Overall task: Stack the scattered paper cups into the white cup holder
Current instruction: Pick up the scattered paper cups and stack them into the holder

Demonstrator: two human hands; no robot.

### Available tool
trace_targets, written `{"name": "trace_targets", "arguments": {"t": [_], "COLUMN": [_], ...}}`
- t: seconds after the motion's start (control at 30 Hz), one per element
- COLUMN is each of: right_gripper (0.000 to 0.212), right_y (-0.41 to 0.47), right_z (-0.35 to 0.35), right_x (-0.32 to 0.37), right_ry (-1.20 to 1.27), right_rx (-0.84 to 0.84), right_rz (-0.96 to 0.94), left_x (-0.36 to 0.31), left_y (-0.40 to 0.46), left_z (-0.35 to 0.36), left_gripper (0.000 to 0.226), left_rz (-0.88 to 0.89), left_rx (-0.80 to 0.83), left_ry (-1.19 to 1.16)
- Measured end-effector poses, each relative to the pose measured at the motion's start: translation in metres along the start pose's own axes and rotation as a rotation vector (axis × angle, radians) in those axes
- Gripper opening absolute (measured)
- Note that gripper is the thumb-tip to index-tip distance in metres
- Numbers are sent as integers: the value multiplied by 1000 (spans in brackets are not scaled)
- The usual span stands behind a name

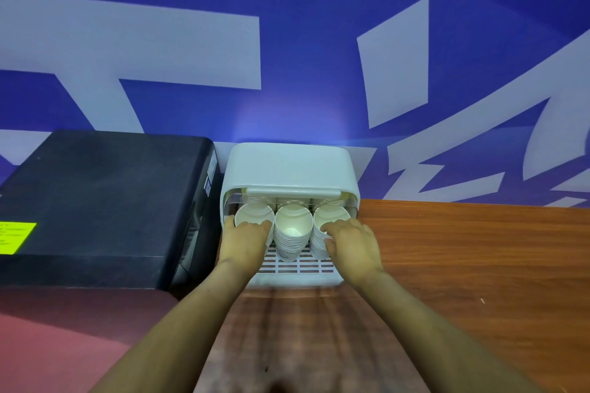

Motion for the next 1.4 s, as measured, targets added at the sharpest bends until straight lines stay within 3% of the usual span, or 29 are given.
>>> {"name": "trace_targets", "arguments": {"t": [0.1, 0.27, 0.37, 0.47, 0.57, 0.83, 1.3, 1.4], "right_gripper": [29, 15, 32, 41, 39, 35, 20, 36], "right_y": [-5, -6, 9, 22, 21, 9, -42, -47], "right_z": [-15, -70, -85, -74, -62, -54, -9, 5], "right_x": [-6, -14, -9, -4, -4, 0, 16, 20], "right_ry": [112, 211, 196, 122, 153, 125, 84, 29], "right_rx": [-70, -429, -374, -194, -113, -104, -38, -59], "right_rz": [31, 28, 17, 11, 18, -1, -80, -53], "left_x": [-2, -20, -27, -21, -16, -17, -14, -15], "left_y": [-5, -28, -26, -7, 1, -19, -56, -58], "left_z": [-16, -81, -113, -110, -94, -82, -12, 4], "left_gripper": [36, 21, 21, 38, 36, 31, 24, 26], "left_rz": [7, 187, 267, 168, 145, 149, 157, 144], "left_rx": [-22, -384, -562, -440, -335, -363, -208, -170], "left_ry": [-75, -337, -307, -248, -163, -156, -163, -158]}}
Point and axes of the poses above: each hand's wrist, its own y-axis towards the middle knuckle, its own z-axis out of the palm, x = y × z, the point moved 9 cm from there along y, towards the middle knuckle, and after that the axes turned 13 degrees about -y, right-handed, at the moved point
